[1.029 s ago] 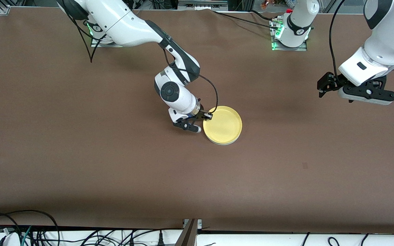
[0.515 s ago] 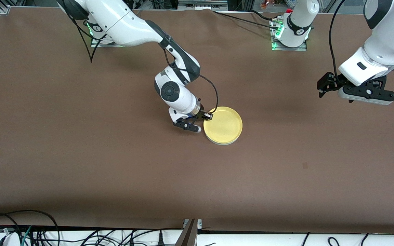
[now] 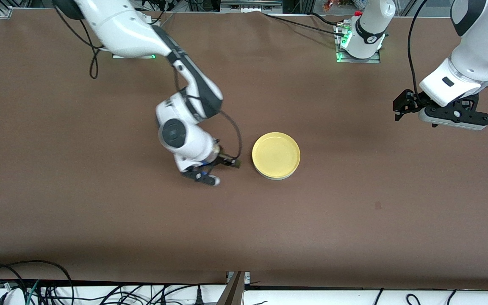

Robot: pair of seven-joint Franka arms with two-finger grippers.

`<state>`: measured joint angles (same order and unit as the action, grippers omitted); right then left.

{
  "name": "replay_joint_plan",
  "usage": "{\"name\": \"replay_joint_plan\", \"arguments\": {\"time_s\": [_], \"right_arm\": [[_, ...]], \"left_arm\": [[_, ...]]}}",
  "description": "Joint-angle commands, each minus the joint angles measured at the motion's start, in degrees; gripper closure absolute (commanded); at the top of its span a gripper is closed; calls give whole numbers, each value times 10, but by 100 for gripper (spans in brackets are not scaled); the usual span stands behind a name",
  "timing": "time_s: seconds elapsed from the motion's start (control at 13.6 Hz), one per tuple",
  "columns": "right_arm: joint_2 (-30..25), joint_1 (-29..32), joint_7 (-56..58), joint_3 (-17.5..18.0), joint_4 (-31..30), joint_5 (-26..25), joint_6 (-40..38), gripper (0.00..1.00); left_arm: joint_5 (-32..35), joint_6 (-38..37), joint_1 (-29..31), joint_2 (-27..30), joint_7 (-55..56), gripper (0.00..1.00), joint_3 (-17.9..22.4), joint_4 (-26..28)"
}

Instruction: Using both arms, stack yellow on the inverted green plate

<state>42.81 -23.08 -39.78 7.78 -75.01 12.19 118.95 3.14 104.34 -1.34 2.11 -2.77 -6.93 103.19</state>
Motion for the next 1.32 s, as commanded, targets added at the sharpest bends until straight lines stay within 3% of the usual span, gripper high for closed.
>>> {"name": "replay_joint_plan", "arguments": {"time_s": [0.0, 0.15, 0.22, 0.37, 0.59, 0.81, 1.25], "right_arm": [[-2, 78, 84, 5, 41, -7, -96, 0], [-17, 123, 152, 2, 41, -41, -132, 0], [-26, 134, 178, 0, 41, -82, -150, 0], [-45, 149, 225, -31, 41, -152, -177, 0], [-88, 180, 320, -46, 33, -161, -185, 0], [-170, 225, 395, -46, -25, -163, -234, 0], [-345, 253, 404, -50, -99, -157, -283, 0]], "left_arm": [[17, -5, 2, 7, -7, 0, -3, -2], [17, -5, 2, 7, -7, 0, -3, -2], [17, -5, 2, 7, -6, 0, -3, -2], [17, -5, 2, 7, -6, 0, -3, -2], [17, -5, 2, 7, -7, 0, -3, -2], [17, -8, 2, 8, -6, 0, -4, -3], [17, -8, 2, 7, -6, 0, -4, -3]]}}
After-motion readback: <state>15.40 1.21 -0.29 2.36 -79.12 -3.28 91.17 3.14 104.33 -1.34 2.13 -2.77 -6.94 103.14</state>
